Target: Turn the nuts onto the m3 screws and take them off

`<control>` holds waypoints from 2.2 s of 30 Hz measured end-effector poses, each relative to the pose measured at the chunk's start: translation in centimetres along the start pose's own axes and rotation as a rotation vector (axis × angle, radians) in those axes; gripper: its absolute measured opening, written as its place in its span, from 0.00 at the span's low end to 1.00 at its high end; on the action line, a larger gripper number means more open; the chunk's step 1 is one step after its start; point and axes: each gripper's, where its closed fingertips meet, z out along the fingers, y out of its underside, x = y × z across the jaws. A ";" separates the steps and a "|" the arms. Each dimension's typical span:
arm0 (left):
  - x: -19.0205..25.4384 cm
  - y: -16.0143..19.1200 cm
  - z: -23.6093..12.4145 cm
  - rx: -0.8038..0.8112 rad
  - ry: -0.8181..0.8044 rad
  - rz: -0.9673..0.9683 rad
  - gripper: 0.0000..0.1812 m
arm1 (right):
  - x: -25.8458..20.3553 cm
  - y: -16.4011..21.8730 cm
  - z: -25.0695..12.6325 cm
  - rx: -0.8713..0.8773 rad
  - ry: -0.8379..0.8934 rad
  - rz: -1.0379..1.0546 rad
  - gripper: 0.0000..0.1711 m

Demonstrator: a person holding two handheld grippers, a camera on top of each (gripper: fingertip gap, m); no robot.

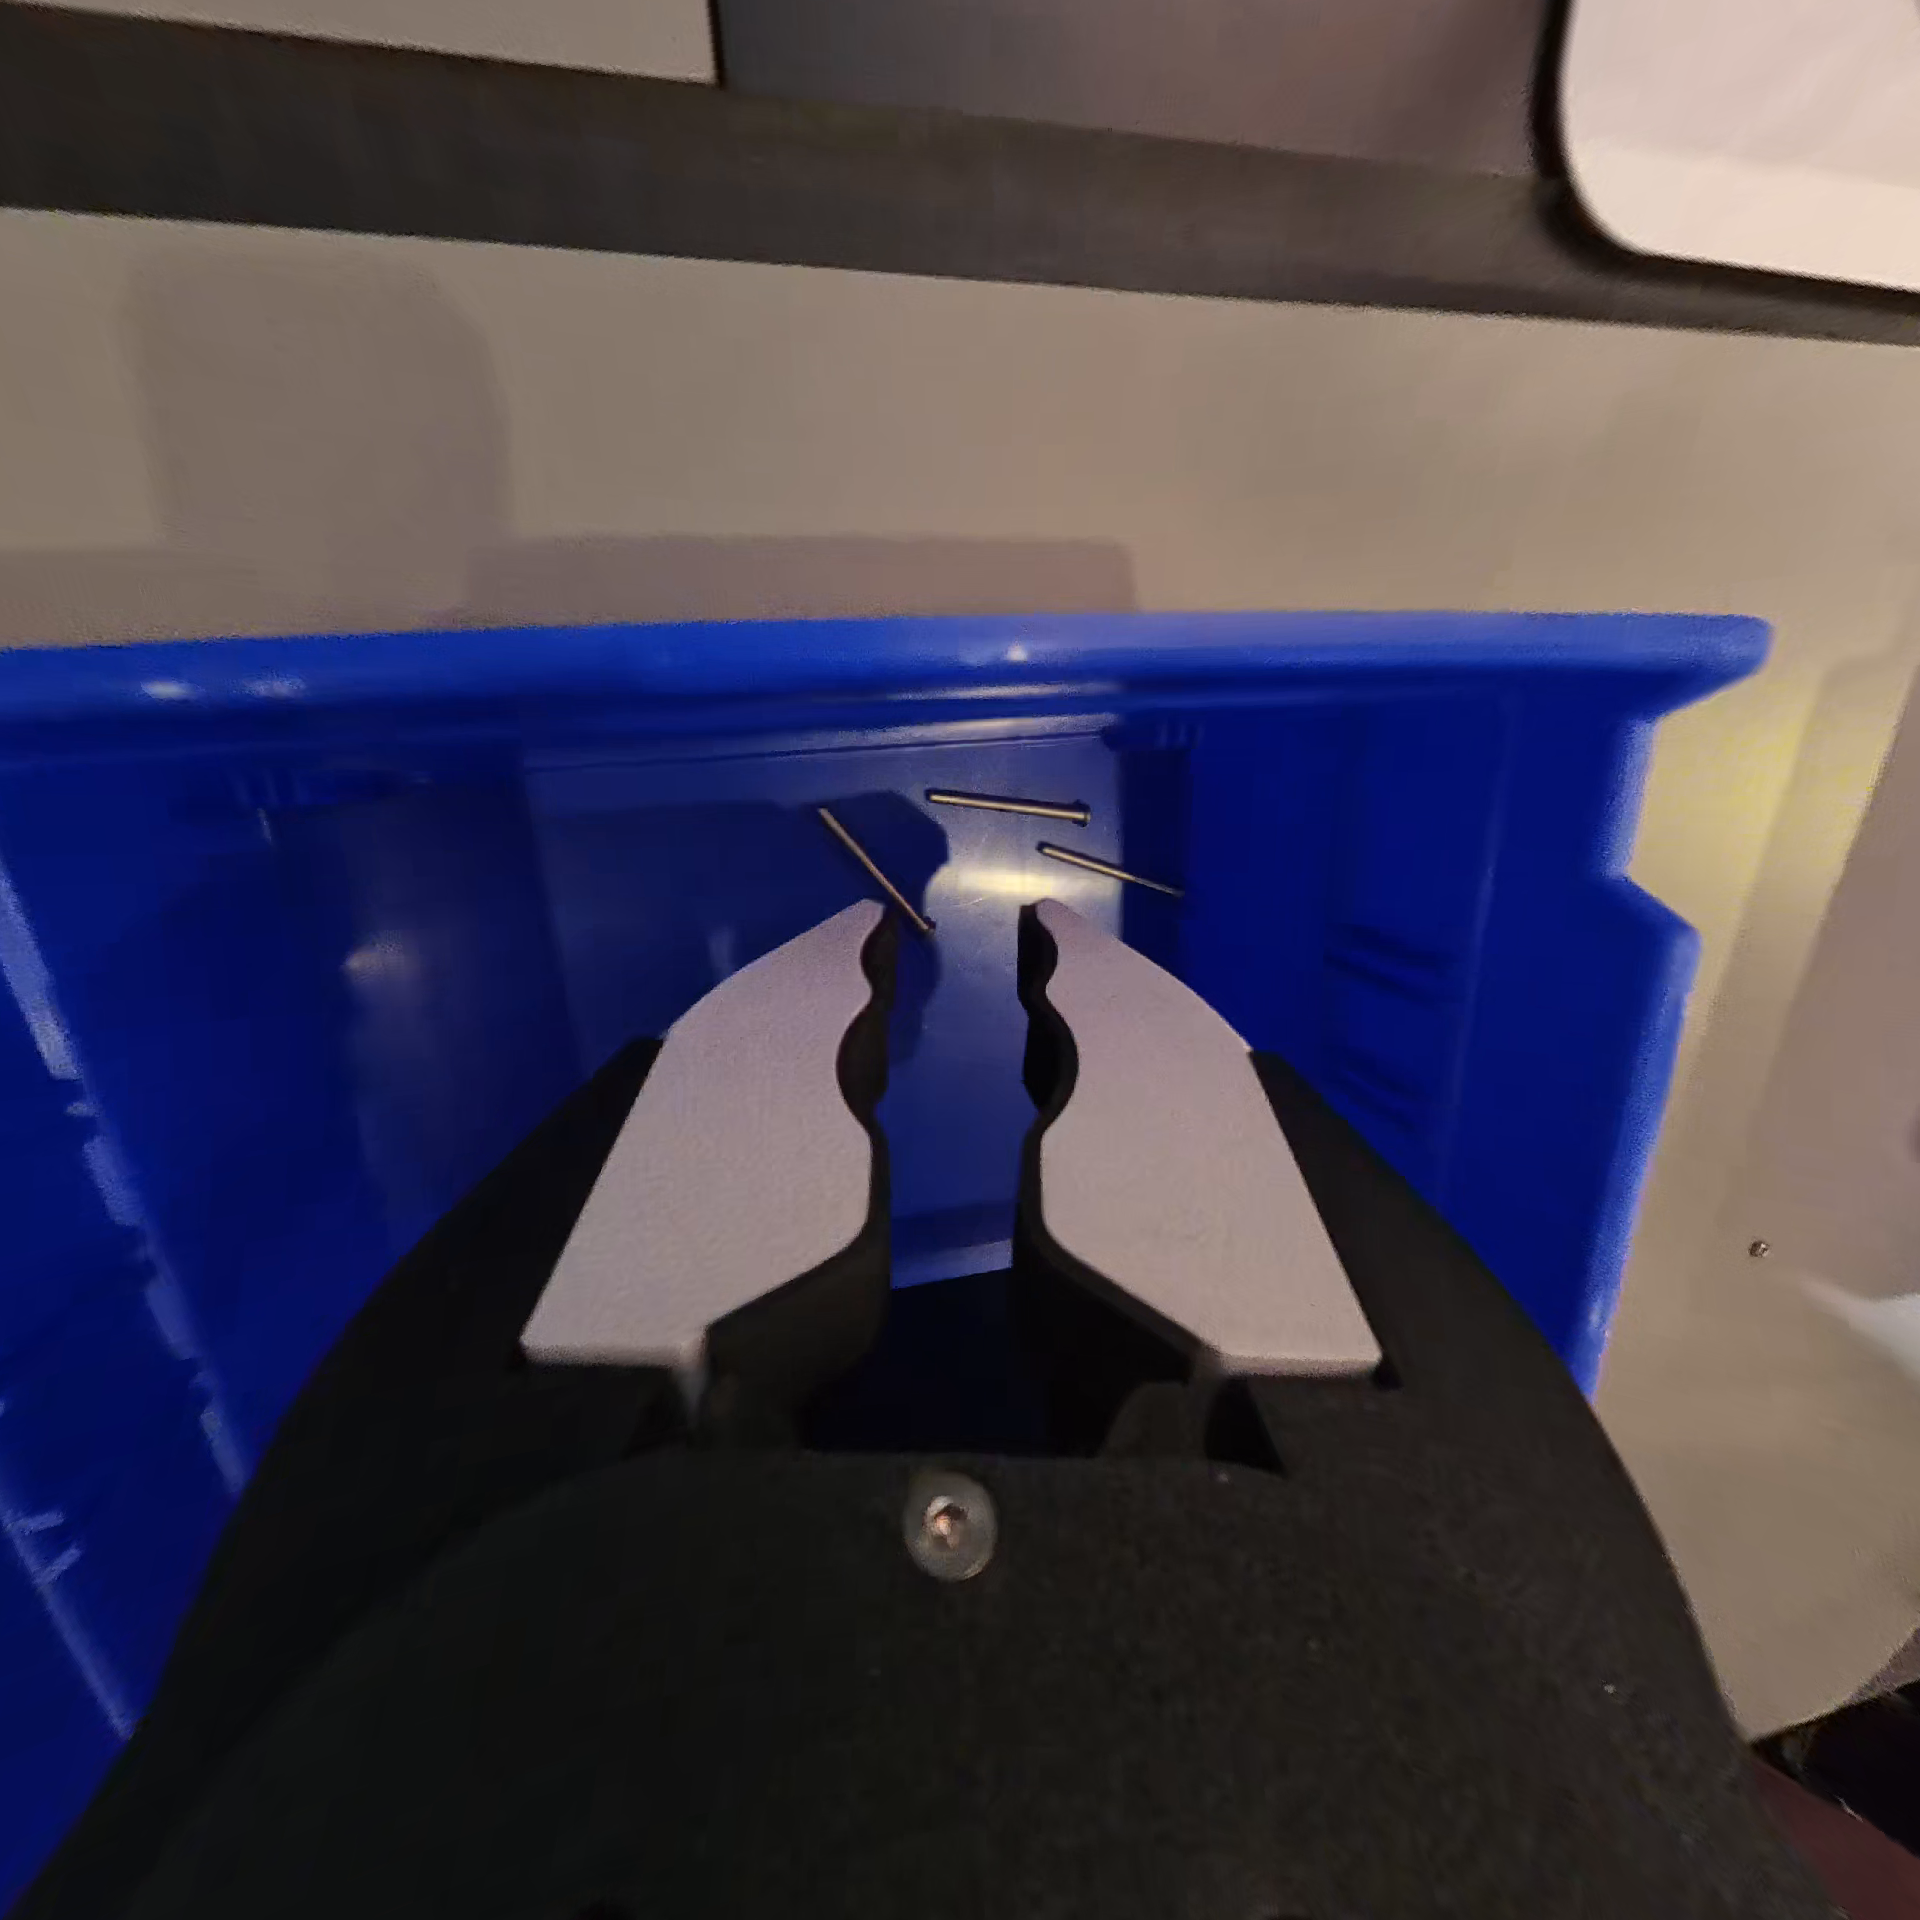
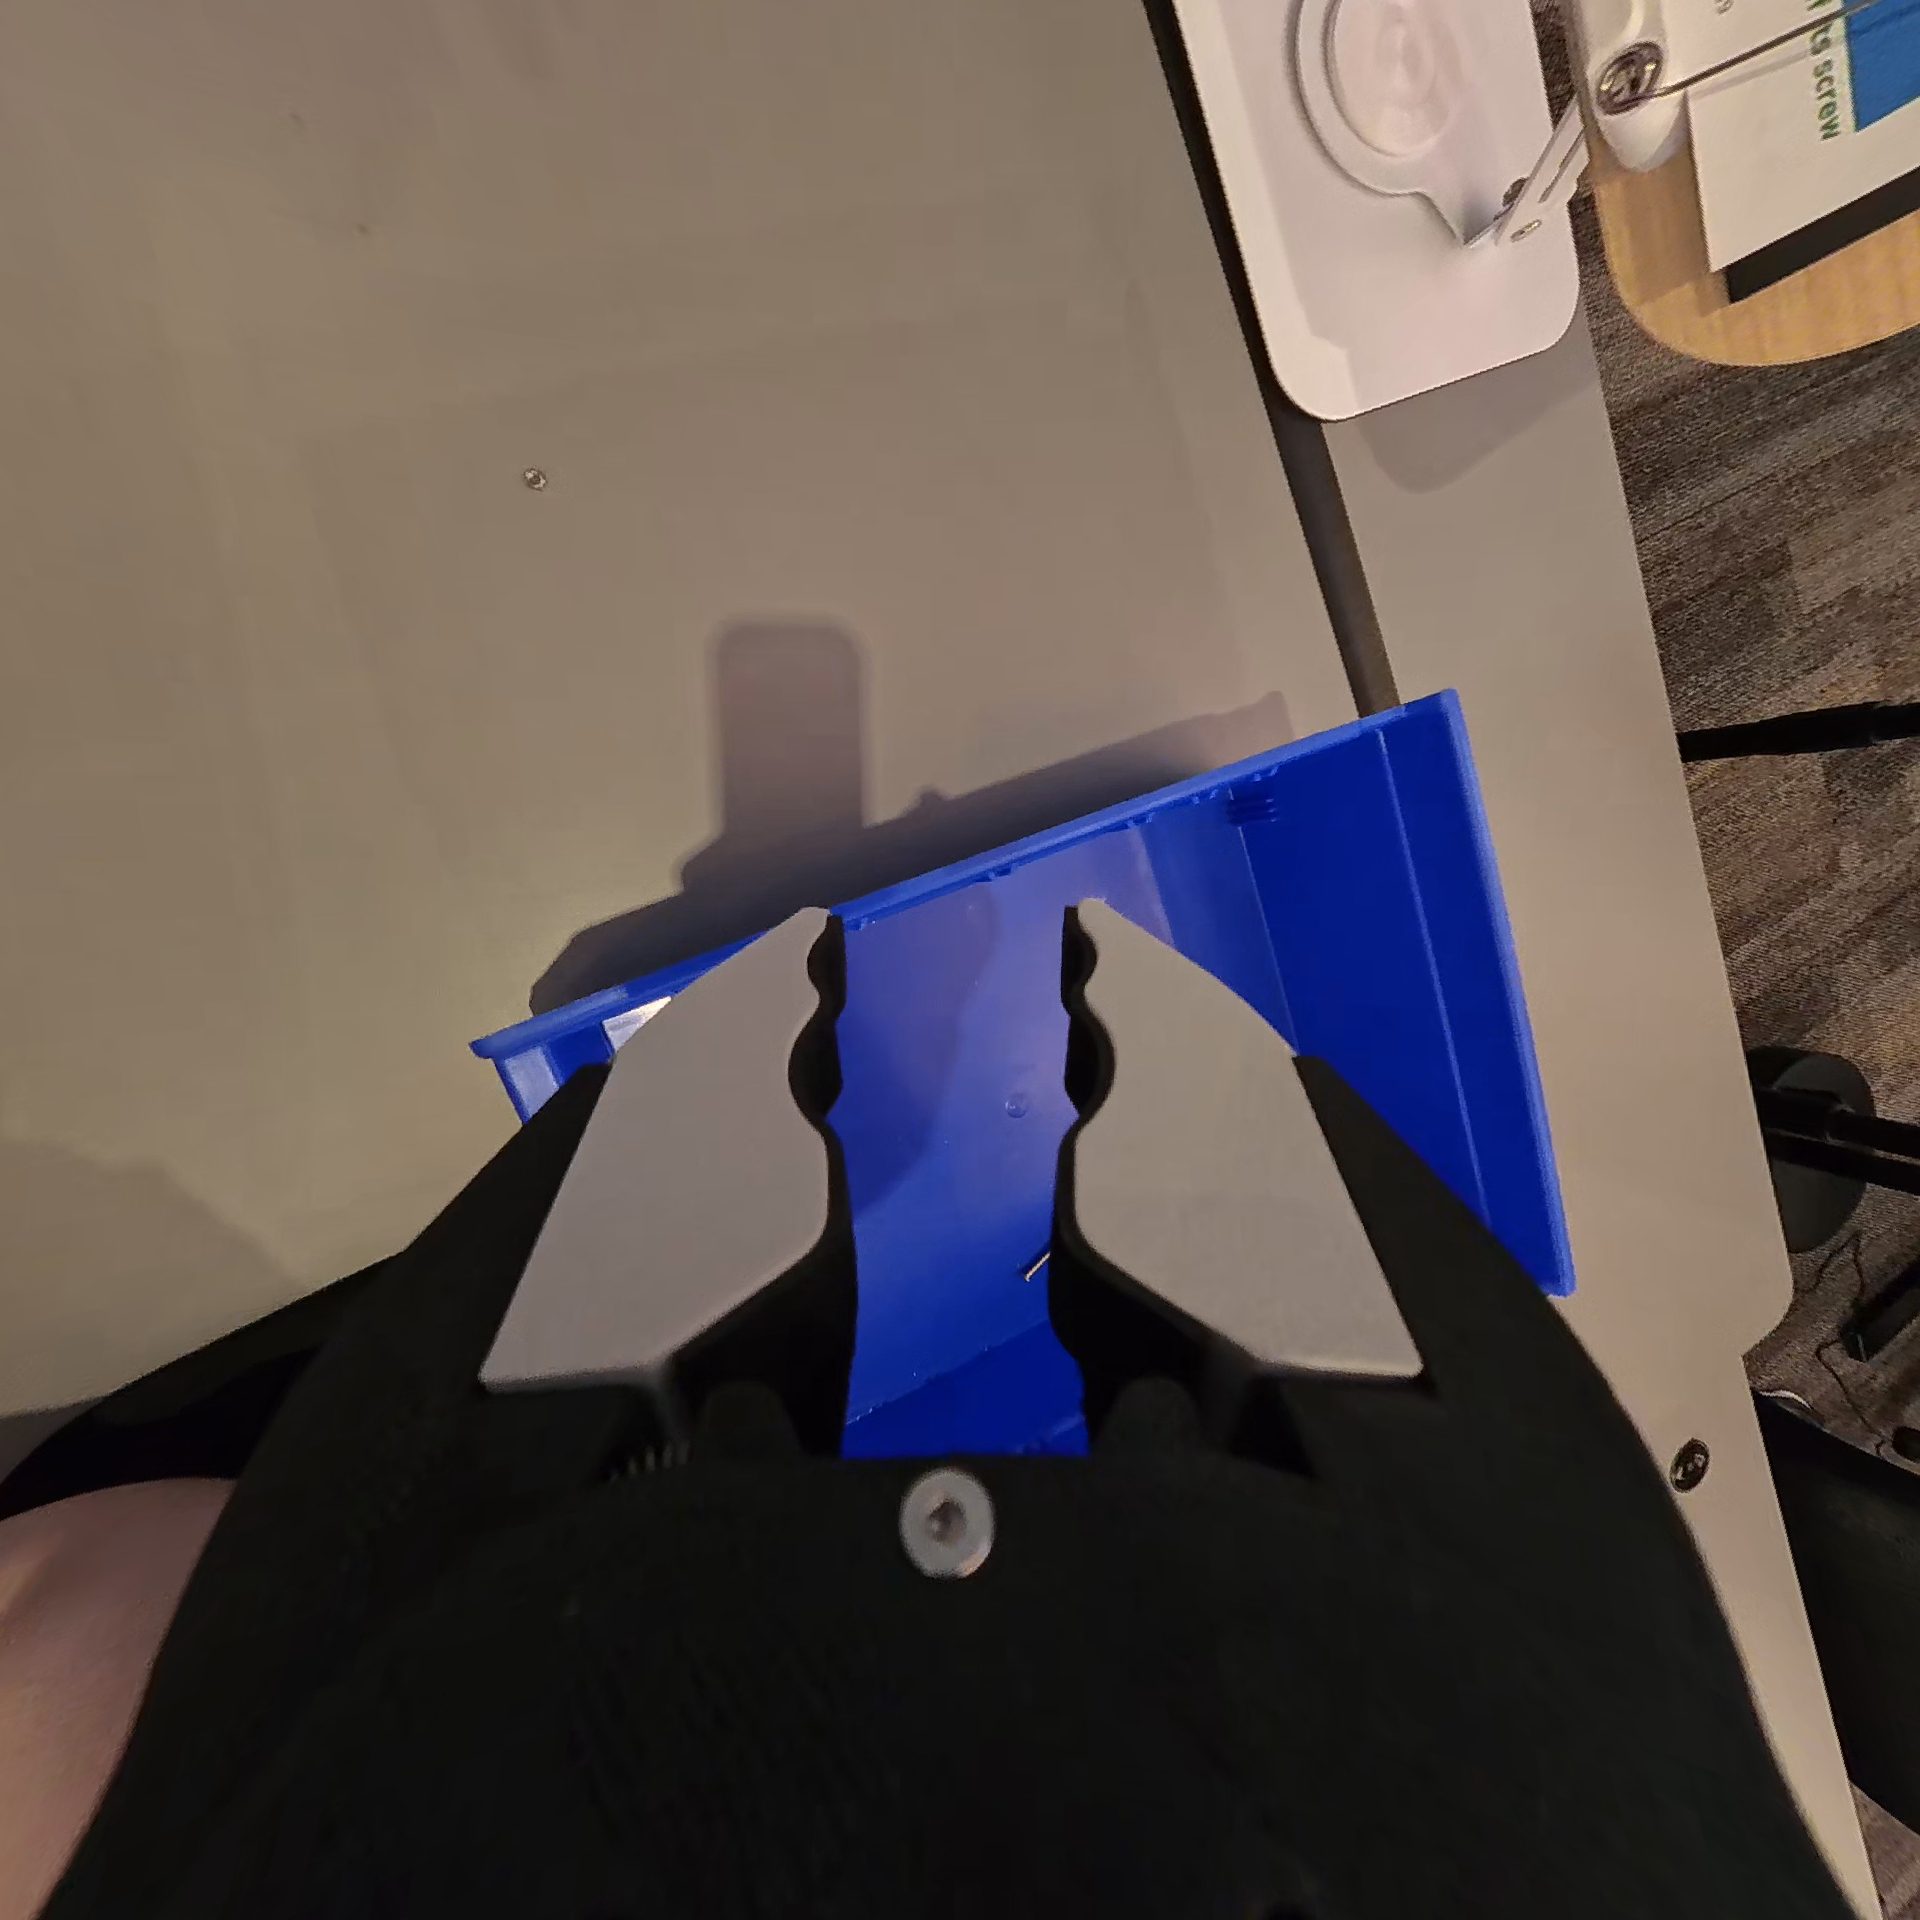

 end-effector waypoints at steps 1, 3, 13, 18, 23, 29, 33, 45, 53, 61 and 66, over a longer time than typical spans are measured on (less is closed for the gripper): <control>-0.1 0.1 0.3 -0.010 -0.003 -0.007 0.12 | 0.0 0.0 -0.1 0.004 -0.001 -0.001 0.24; -0.4 0.2 0.8 -0.027 -0.022 -0.014 0.13 | 0.0 -0.1 -0.2 0.011 -0.003 -0.002 0.24; -2.0 1.1 2.7 -0.106 -0.143 -0.029 0.13 | 0.1 0.2 -0.6 0.021 -0.003 0.001 0.24; -2.6 1.1 2.7 -0.106 -0.203 0.004 0.07 | 0.1 0.3 -0.8 0.024 -0.004 -0.001 0.24; -2.8 1.2 2.6 -0.108 -0.231 0.050 0.02 | 0.1 0.5 -1.0 0.025 -0.002 -0.004 0.24; -2.1 -0.5 -0.7 0.036 -0.204 0.095 0.02 | 0.3 0.6 -1.1 0.030 0.009 0.003 0.24; 3.2 -2.5 -6.3 0.294 -0.063 0.200 0.01 | 0.9 -1.1 -1.3 0.092 0.042 0.002 0.24; 29.8 7.8 -17.1 0.638 0.831 0.795 0.01 | -3.2 -17.6 -5.7 1.033 -0.430 0.249 0.14; 31.8 10.2 -17.2 0.620 0.964 0.825 0.01 | -4.0 -18.9 -5.5 1.171 -0.558 0.292 0.11; 31.9 10.4 -17.5 0.637 0.973 0.813 0.01 | -5.3 -19.3 -4.3 1.153 -0.662 0.310 0.10; 32.1 10.5 -17.6 0.655 0.975 0.811 0.01 | -5.7 -19.4 -4.0 1.145 -0.696 0.317 0.09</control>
